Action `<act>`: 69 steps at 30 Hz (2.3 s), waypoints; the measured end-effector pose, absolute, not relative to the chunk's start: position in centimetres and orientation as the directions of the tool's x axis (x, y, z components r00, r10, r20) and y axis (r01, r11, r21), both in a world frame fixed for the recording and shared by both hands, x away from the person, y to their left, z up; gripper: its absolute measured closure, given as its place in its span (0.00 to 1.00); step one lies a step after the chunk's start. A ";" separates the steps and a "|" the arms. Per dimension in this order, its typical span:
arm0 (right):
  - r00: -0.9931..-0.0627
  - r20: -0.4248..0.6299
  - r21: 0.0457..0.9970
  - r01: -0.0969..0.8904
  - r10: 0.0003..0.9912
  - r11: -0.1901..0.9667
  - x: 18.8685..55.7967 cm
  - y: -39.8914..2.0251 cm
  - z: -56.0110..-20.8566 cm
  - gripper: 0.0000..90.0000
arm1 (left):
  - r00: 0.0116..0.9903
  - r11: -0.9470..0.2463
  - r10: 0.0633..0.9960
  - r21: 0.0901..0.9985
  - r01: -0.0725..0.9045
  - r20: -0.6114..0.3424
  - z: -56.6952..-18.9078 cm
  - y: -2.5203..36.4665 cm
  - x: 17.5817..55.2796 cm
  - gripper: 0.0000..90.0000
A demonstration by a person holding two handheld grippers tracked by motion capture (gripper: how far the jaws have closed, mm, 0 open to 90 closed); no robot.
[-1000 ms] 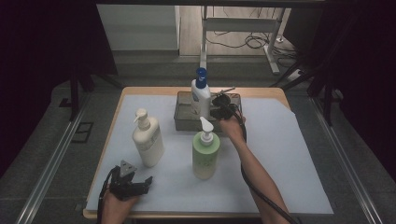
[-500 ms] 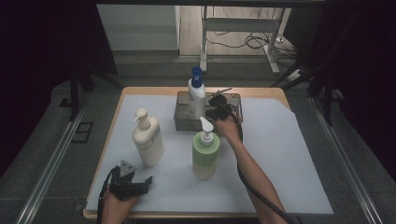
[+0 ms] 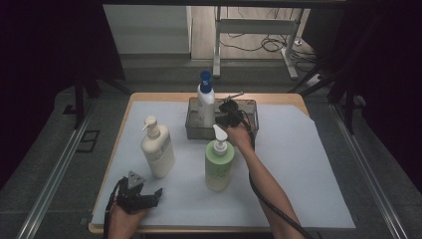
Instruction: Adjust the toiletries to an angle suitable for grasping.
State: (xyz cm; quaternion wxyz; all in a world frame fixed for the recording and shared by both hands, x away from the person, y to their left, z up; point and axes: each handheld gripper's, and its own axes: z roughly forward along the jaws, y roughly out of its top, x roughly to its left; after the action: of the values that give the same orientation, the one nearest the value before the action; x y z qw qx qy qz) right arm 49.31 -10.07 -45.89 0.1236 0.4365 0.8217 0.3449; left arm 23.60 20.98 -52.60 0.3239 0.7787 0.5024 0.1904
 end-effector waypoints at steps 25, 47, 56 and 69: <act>-0.605 0.140 0.682 0.633 0.784 0.367 49.3 -7.8 -46.0 0.99 | 0.423 -0.285 0.906 0.696 0.659 -0.029 -52.6 21.0 23.6 0.13; -0.634 0.157 0.687 0.621 0.757 0.378 49.0 -6.5 -46.4 1.00 | 0.423 -0.285 0.906 0.695 0.660 -0.029 -52.6 21.0 23.6 0.13; -0.645 0.138 0.689 0.608 0.751 0.395 48.9 -6.6 -46.6 0.97 | 0.423 -0.285 0.906 0.695 0.660 -0.029 -52.6 21.0 23.6 0.13; -0.634 0.089 0.703 0.586 0.768 0.403 48.5 -8.1 -45.7 0.74 | 0.423 -0.286 0.906 0.695 0.659 -0.027 -52.6 21.0 23.6 0.13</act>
State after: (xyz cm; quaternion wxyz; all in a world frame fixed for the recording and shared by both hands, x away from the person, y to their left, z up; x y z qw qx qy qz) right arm 48.48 -8.09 -45.70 0.1253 0.4089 0.8281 0.3625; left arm 23.60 20.98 -52.60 0.3233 0.7790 0.5022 0.1909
